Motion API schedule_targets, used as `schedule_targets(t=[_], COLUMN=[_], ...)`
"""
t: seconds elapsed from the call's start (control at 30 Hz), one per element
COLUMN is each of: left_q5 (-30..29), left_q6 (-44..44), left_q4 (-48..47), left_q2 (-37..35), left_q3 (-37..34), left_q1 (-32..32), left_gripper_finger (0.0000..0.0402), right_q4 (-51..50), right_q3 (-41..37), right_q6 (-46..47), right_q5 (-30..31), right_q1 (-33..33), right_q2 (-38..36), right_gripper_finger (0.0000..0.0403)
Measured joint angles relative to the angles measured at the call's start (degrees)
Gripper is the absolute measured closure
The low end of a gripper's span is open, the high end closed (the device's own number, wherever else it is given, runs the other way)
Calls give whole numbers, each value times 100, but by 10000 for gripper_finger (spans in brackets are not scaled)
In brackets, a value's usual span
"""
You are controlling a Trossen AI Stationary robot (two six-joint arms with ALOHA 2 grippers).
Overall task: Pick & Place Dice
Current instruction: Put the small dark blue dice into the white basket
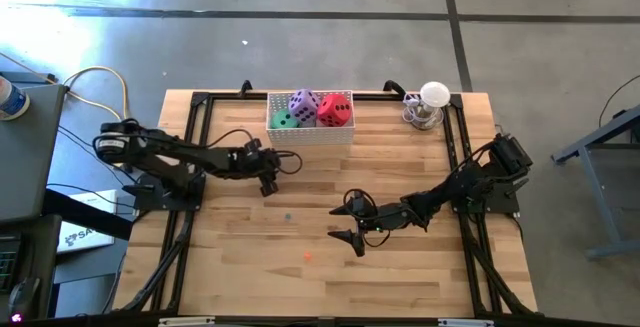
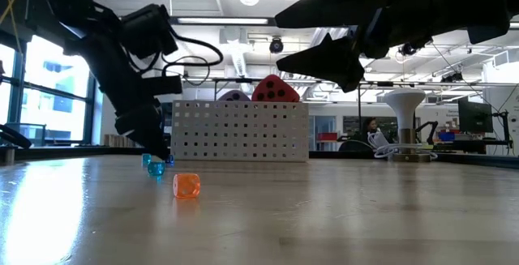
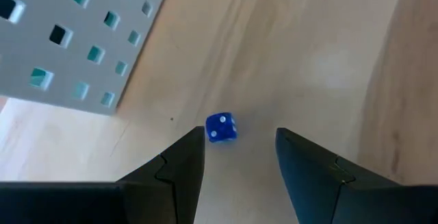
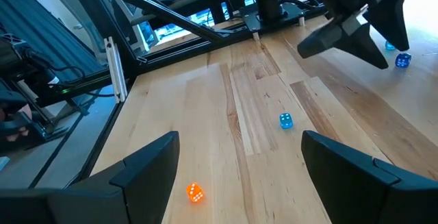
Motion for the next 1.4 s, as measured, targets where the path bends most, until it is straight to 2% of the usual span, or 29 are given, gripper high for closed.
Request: schedule_targets(t=[0.37,0.57,0.93,1.4], left_q5=[6,357,549,635], left_q6=[83,43,-226,-755], left_q4=[221,247,487,-77], left_q2=[249,268,653,732], left_q3=[2,2,22,24], left_q1=[185,394,598,537], left_gripper_finger=[229,229,229,231], right_q4=[-5,-5,-16,-36], right_q3=[0,0,0,0], right_q6=[0,0,0,-2], right_q5=[1,0,-1,-1], right_q1=[0,0,0,0], right_q2=[0,0,0,0], right_gripper_finger=[103,103,103,103])
